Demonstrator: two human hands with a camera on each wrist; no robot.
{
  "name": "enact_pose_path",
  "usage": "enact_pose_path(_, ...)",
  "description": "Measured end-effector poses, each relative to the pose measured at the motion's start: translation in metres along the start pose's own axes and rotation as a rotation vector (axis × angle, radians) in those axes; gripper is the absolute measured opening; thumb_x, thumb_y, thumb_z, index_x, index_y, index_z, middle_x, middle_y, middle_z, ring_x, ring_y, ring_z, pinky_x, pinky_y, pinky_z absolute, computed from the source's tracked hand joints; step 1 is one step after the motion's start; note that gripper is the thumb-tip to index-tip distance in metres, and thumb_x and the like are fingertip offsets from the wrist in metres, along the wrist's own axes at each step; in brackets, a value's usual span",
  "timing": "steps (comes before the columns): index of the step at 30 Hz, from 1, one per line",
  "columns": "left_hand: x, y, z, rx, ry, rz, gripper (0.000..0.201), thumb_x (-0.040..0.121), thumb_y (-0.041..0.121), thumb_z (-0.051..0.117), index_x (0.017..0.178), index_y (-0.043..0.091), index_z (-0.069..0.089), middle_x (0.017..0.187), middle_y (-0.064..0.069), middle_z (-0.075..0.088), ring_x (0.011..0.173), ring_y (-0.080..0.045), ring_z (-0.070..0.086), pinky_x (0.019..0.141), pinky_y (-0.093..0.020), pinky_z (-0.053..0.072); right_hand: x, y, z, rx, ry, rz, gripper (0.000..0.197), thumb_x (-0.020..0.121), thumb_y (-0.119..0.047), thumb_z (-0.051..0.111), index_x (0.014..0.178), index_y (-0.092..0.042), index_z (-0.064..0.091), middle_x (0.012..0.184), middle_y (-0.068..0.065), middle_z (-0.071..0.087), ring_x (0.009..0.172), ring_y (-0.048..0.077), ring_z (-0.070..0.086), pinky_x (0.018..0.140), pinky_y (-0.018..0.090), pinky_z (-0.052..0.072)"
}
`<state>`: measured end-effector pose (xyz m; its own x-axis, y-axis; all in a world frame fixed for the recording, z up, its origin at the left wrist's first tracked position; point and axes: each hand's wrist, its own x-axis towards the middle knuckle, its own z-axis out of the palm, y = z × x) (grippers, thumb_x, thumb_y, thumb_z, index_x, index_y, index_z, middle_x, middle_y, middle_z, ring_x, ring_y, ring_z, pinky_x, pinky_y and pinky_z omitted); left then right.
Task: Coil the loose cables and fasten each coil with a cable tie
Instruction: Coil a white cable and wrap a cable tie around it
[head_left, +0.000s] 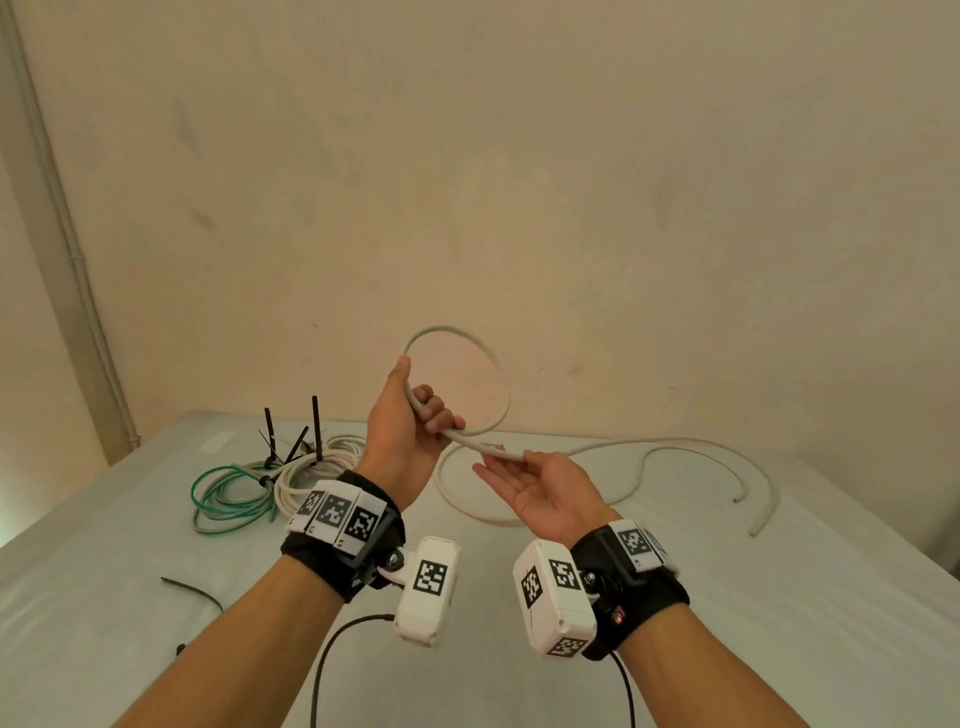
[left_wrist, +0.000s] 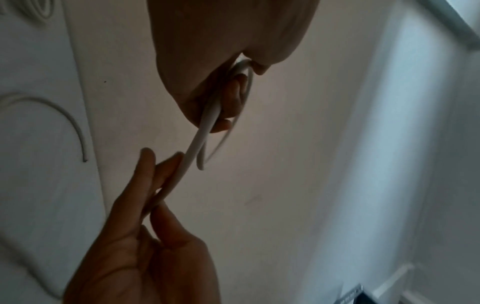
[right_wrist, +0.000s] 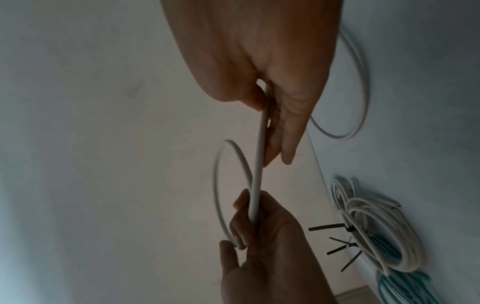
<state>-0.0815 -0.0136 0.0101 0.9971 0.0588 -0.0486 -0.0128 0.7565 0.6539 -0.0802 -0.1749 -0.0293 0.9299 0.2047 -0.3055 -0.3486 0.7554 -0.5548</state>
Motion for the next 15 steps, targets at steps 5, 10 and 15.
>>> enact_pose_path(5,0.002,0.009,0.001,0.024,0.024,0.018,0.048,0.105,0.051,0.048,0.071,0.018,0.042,0.056,0.003,0.023,0.043,-0.014,0.027,0.059,-0.032,0.045,-0.001,-0.005,0.002,0.085,0.062,-0.076,0.018,0.111,-0.004,0.037,0.106,0.004,0.052,0.091,0.025,0.062,0.088,0.042,0.066,0.055,0.056,0.062)
enact_pose_path(10,0.009,0.02,-0.003,-0.015,0.128,-0.016,0.046,0.108,0.047,0.045,0.077,0.014,0.042,0.054,0.003,0.025,0.04,-0.014,0.025,0.056,-0.031,0.043,-0.005,-0.007,0.001,0.071,0.073,-0.088,0.017,0.111,-0.004,0.042,0.099,0.002,0.053,0.085,0.022,0.06,0.086,0.039,0.066,0.056,0.054,0.063)
enact_pose_path(15,0.011,0.029,-0.005,-0.06,0.234,-0.035,0.035,0.114,0.031,0.031,0.086,0.015,0.043,0.059,0.001,0.029,0.037,-0.012,0.023,0.055,-0.029,0.039,0.008,-0.009,-0.016,0.156,0.114,-0.086,0.012,0.11,-0.009,0.045,0.102,-0.004,0.051,0.077,0.013,0.049,0.066,0.023,0.05,0.052,0.036,0.06)
